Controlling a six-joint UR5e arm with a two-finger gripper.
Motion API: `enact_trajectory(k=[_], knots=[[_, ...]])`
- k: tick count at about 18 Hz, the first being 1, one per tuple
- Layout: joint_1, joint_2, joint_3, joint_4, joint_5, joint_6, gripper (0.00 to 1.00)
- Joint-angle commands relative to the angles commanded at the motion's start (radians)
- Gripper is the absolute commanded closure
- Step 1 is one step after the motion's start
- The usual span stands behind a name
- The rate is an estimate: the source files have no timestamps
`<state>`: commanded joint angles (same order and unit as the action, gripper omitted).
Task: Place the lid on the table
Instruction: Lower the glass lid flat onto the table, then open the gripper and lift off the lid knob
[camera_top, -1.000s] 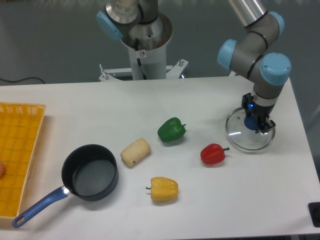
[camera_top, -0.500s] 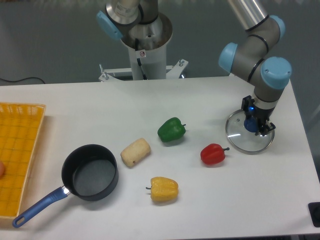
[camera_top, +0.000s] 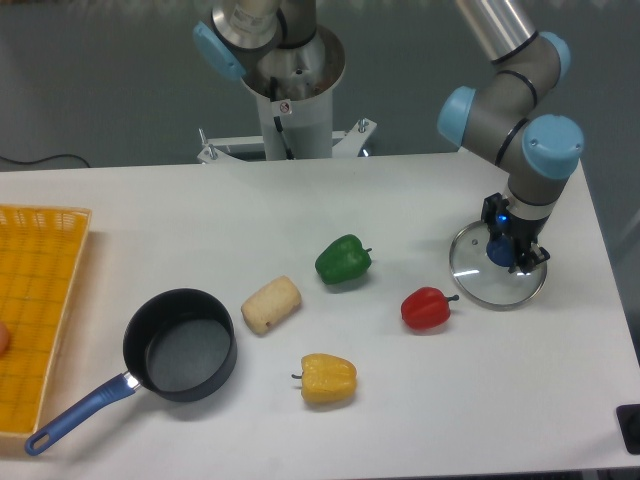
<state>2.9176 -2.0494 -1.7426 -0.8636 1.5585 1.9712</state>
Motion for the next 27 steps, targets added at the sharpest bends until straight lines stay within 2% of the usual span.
enact_trajectory(k=[3,11,12,14,16,19,25,27], knots=[[0.0,-0.002,0.0,0.0,0.0,0.0,0.32],[0.0,-0.002,0.002,0.0,0.0,0.0,0.28],[0.0,-0.002,0.002,0.0,0.0,0.0,0.24],[0.0,-0.002,0.003,-0.002,0.0,0.0,0.07],[-0.002,0.003,0.003,-0.003,0.002,0.0,0.01],[-0.002,0.012,0.003,-0.003,0.003,0.002,0.0],[-0.012,0.075,-0.026,-0.014,0.101,0.005,0.0],[-0.024,0.112,-0.038,-0.021,0.097,-0.003,0.0]])
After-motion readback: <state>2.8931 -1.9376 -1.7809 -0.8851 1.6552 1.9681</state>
